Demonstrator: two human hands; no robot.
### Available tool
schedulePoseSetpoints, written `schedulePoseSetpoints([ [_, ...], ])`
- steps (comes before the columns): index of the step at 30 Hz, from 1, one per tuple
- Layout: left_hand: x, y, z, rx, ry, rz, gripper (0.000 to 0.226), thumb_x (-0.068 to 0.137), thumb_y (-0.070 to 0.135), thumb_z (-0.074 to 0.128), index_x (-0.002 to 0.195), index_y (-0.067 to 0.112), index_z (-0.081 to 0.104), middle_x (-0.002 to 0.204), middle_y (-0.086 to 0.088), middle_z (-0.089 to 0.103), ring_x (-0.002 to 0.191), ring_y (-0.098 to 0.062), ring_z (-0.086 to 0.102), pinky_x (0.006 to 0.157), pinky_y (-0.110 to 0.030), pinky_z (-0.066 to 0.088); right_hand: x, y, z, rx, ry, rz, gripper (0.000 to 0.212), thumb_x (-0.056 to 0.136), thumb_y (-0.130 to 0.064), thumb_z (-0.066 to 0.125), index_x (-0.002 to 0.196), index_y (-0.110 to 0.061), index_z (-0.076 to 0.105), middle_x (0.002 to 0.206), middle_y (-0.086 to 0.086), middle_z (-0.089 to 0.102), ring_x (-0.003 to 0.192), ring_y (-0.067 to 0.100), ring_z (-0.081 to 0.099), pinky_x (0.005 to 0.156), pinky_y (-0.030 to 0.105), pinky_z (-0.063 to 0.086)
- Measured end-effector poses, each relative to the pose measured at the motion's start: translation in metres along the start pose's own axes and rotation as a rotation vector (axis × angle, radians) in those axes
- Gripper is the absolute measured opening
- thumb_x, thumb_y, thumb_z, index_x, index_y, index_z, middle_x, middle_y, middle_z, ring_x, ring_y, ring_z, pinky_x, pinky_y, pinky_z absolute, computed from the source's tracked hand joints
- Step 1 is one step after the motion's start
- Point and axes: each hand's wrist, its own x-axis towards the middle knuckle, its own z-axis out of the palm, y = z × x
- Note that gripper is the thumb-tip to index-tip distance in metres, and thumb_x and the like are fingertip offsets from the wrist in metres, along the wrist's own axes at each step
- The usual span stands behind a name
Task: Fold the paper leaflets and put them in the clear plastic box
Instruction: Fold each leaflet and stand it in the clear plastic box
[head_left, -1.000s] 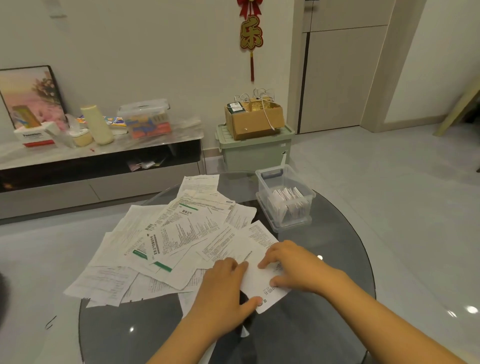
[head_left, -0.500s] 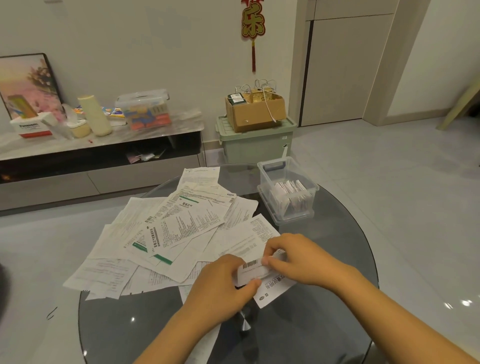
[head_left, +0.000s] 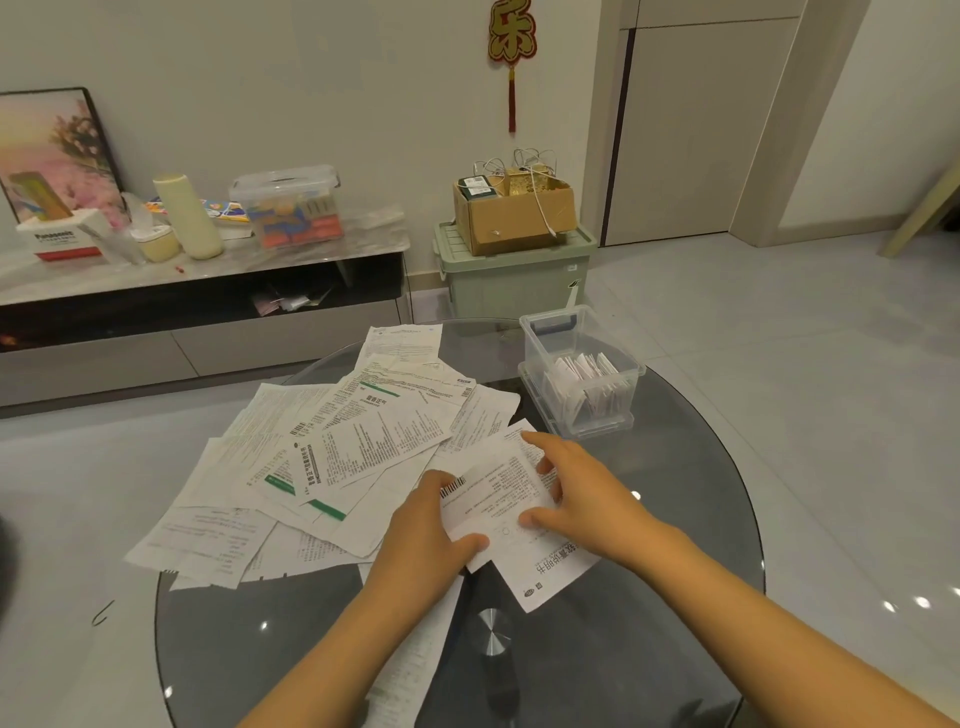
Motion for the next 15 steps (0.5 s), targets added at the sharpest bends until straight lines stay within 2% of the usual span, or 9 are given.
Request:
schedulePoseSetpoints([
  [2, 0.000, -0.002, 0.001, 0.017, -0.026, 0.006, 0.074, 0.076, 0.022, 0.076, 0.135, 0.024, 0.033, 0.132, 0.003, 0.045, 0.119, -0.017, 0.048, 0.099, -0.029, 0.042, 0.003, 0.002, 0.006, -0.025, -0.026, 0.022, 0.085, 0.079, -0.034, 0.072, 0.146, -0.033, 0.020, 0.124, -0.006, 0.045, 0.097, 0.003, 0.046, 0.090, 0.024, 0.046],
  [4, -0.001, -0.005, 0.001, 0.046, -0.045, 0.030, 0.081, 0.076, 0.023, 0.076, 0.141, 0.026, 0.027, 0.136, 0.003, 0.037, 0.125, -0.015, 0.040, 0.103, -0.029, 0.038, 0.006, 0.004, 0.011, -0.051, -0.031, 0.041, 0.084, 0.079, -0.035, 0.072, 0.146, -0.033, 0.021, 0.124, -0.003, 0.044, 0.107, 0.009, 0.047, 0.095, 0.029, 0.045],
  [6, 0.000, -0.006, 0.001, 0.106, -0.034, 0.068, 0.082, 0.077, 0.026, 0.075, 0.143, 0.028, 0.025, 0.139, 0.002, 0.028, 0.130, -0.014, 0.029, 0.107, -0.029, 0.032, 0.008, 0.005, 0.011, -0.070, -0.018, 0.066, 0.082, 0.079, -0.034, 0.072, 0.145, -0.035, 0.023, 0.123, -0.003, 0.042, 0.116, 0.014, 0.045, 0.097, 0.030, 0.043],
  [8, 0.001, -0.010, 0.000, 0.206, -0.002, 0.132, 0.074, 0.077, 0.032, 0.074, 0.139, 0.032, 0.035, 0.143, 0.005, 0.020, 0.133, -0.013, 0.019, 0.110, -0.030, 0.022, 0.010, 0.005, 0.011, -0.093, -0.008, 0.081, 0.076, 0.081, -0.030, 0.071, 0.143, -0.036, 0.027, 0.118, -0.004, 0.039, 0.117, 0.014, 0.041, 0.096, 0.028, 0.041],
  [11, 0.001, -0.013, -0.003, 0.379, -0.047, 0.277, 0.050, 0.080, 0.047, 0.066, 0.126, 0.038, 0.051, 0.144, 0.014, 0.024, 0.133, -0.008, 0.016, 0.103, -0.026, 0.007, 0.009, 0.003, 0.009, -0.135, 0.021, 0.035, 0.055, 0.084, -0.022, 0.068, 0.132, -0.033, 0.044, 0.112, -0.007, 0.037, 0.114, 0.012, 0.036, 0.095, 0.025, 0.038],
  [13, -0.001, -0.015, -0.004, 0.422, -0.114, 0.323, 0.054, 0.079, 0.057, 0.062, 0.128, 0.038, 0.049, 0.138, 0.019, 0.031, 0.125, -0.001, 0.021, 0.099, -0.023, 0.006, 0.006, -0.001, 0.010, -0.207, 0.019, -0.050, 0.038, 0.087, -0.020, 0.062, 0.123, -0.031, 0.055, 0.113, -0.008, 0.043, 0.115, 0.012, 0.036, 0.096, 0.023, 0.035],
  [15, -0.003, -0.016, -0.005, 0.444, -0.125, 0.359, 0.055, 0.081, 0.057, 0.058, 0.131, 0.037, 0.046, 0.136, 0.020, 0.035, 0.123, 0.000, 0.025, 0.097, -0.021, 0.005, 0.002, -0.006, 0.013, -0.263, -0.028, -0.133, 0.029, 0.089, -0.024, 0.057, 0.118, -0.029, 0.061, 0.117, -0.007, 0.051, 0.116, 0.013, 0.038, 0.095, 0.023, 0.033],
])
